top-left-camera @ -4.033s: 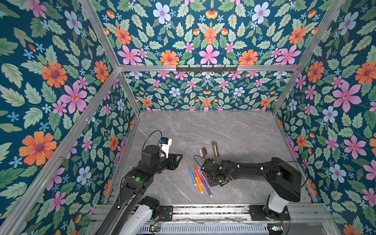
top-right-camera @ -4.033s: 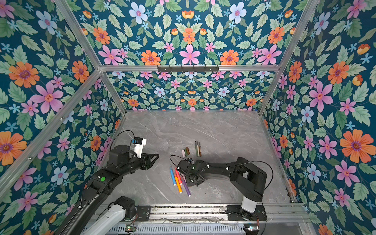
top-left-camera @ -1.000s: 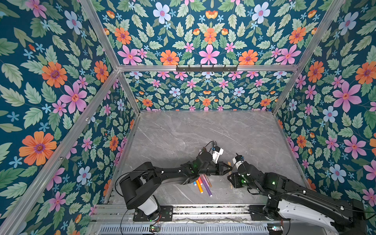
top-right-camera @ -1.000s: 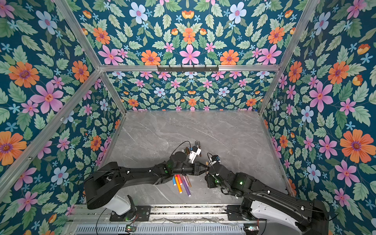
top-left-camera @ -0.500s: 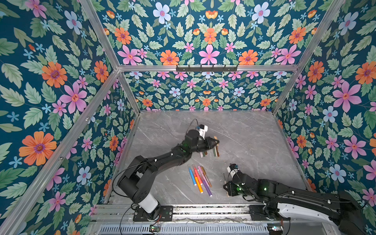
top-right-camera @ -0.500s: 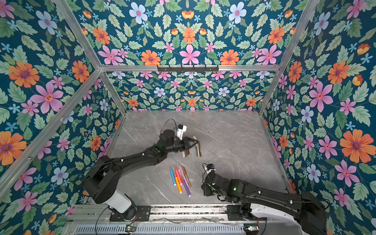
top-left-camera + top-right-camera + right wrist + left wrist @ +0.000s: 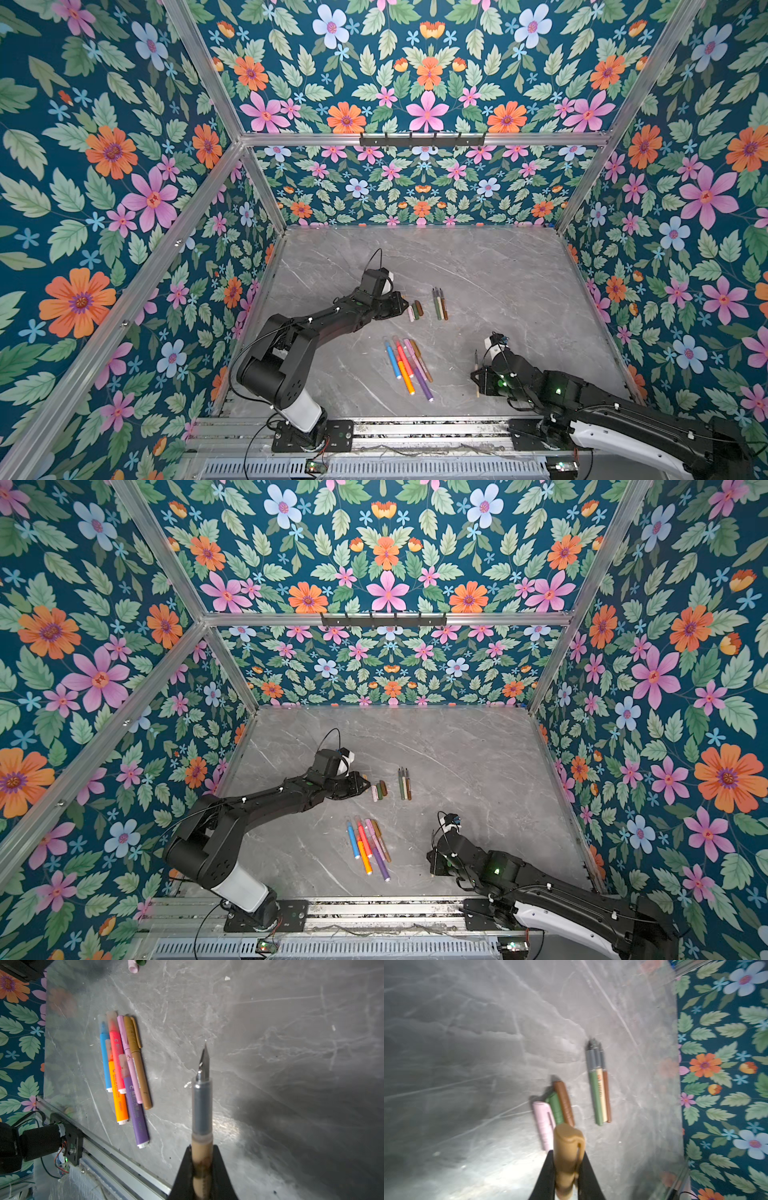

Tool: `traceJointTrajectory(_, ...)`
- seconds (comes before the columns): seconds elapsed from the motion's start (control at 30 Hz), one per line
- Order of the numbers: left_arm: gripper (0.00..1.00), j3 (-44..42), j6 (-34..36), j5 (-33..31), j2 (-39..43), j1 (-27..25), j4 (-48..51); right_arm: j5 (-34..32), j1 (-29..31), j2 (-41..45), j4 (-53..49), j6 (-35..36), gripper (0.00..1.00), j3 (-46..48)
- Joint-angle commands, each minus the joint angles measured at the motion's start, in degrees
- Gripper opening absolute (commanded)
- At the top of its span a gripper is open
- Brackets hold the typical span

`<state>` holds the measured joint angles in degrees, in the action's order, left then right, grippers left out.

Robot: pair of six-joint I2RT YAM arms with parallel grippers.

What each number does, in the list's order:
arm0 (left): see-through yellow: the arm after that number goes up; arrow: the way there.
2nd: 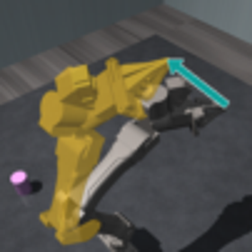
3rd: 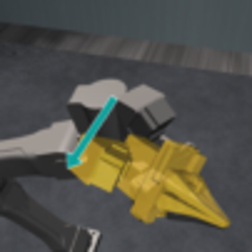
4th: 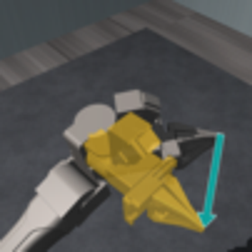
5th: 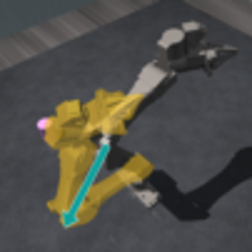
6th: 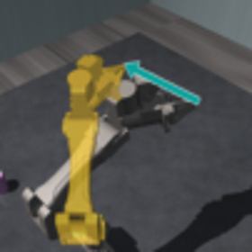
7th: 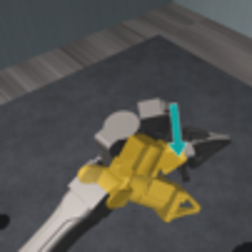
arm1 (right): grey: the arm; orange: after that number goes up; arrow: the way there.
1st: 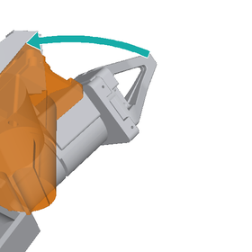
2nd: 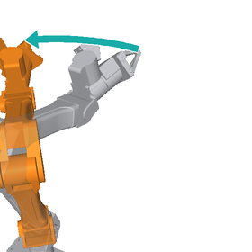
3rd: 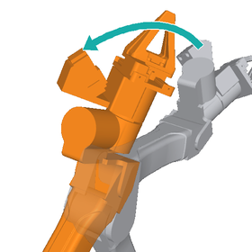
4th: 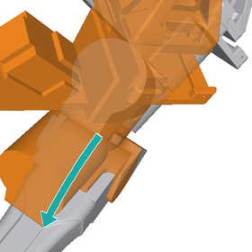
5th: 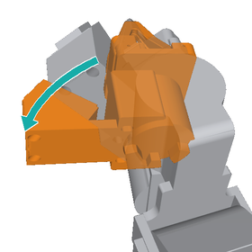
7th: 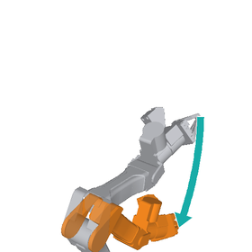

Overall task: Open the pen caps
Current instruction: 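Grip the tan cap with the left gripper and pull it off, then carry the tan cap toward the caps while the right lowers the pen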

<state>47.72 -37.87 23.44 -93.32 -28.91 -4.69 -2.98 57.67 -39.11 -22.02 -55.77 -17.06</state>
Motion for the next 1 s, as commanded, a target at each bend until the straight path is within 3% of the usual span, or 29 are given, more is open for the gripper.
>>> traceJointTrajectory(0.0, 0.0, -0.1, 4.9, -0.2, -2.2, 2.5, 2.1, -0.2, -0.3, 2.2, -2.1, -1.0, 0.0, 1.8)
traceJointTrajectory(0.17, 0.01, 1.6, 5.1, 4.1, -7.7, 3.9, 0.6, -0.5, -0.4, 5.3, -3.6, -2.0, 0.0, 4.3)
traceJointTrajectory(0.43, 0.08, 0.5, -0.4, 9.6, -11.3, 3.8, -7.1, -1.5, -0.4, 12.3, -7.4, -3.1, 0.0, 6.2)
traceJointTrajectory(0.97, 0.12, -2.1, -2.3, 9.6, -8.5, 2.0, -7.6, -2.2, -0.4, 14.9, -9.9, -3.2, 0.0, 5.5)
